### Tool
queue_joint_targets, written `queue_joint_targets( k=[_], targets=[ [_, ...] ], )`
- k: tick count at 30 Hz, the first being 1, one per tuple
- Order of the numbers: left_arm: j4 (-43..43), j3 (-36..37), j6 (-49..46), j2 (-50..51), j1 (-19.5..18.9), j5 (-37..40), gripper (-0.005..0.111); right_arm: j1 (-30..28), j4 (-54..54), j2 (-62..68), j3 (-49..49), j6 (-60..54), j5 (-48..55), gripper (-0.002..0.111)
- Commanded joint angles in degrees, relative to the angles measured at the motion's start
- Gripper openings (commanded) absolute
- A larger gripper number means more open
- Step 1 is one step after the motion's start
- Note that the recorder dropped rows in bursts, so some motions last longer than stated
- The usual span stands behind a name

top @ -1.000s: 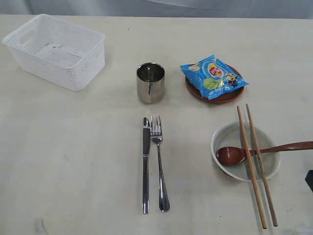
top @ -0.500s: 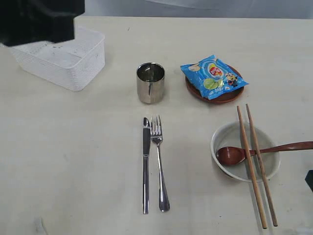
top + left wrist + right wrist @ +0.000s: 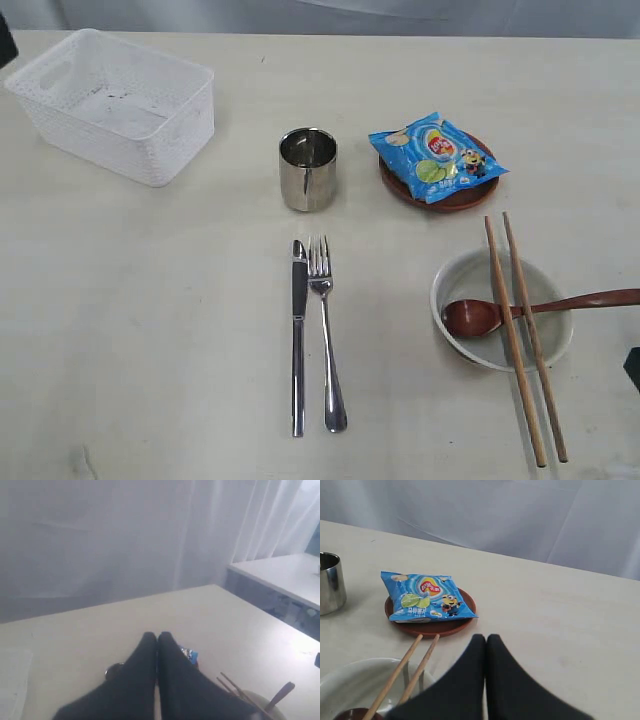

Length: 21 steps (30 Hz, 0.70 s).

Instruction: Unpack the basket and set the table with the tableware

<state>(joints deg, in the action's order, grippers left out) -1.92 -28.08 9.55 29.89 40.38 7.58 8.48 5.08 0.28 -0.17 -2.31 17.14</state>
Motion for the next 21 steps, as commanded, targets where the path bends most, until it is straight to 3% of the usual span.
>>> queue_joint_targets(
  k=[1, 17, 21],
  targets=[
    [-0.3, 0.3, 0.3, -3.0, 0.2, -0.2, 0.000, -0.3, 0.0, -0.3, 0.2, 0.2, -0.1, 0.000],
    [0.3, 0.3, -3.9, -3.9, 0.2, -0.1, 0.000, -0.3, 0.0, -0.3, 0.2, 0.2, -0.1, 0.000],
    [0.5, 0.3, -12.4, -3.9, 0.2, 0.4, 0.000, -0.3, 0.0, -0.3, 0.2, 0.2, -0.1, 0.000]
  ],
)
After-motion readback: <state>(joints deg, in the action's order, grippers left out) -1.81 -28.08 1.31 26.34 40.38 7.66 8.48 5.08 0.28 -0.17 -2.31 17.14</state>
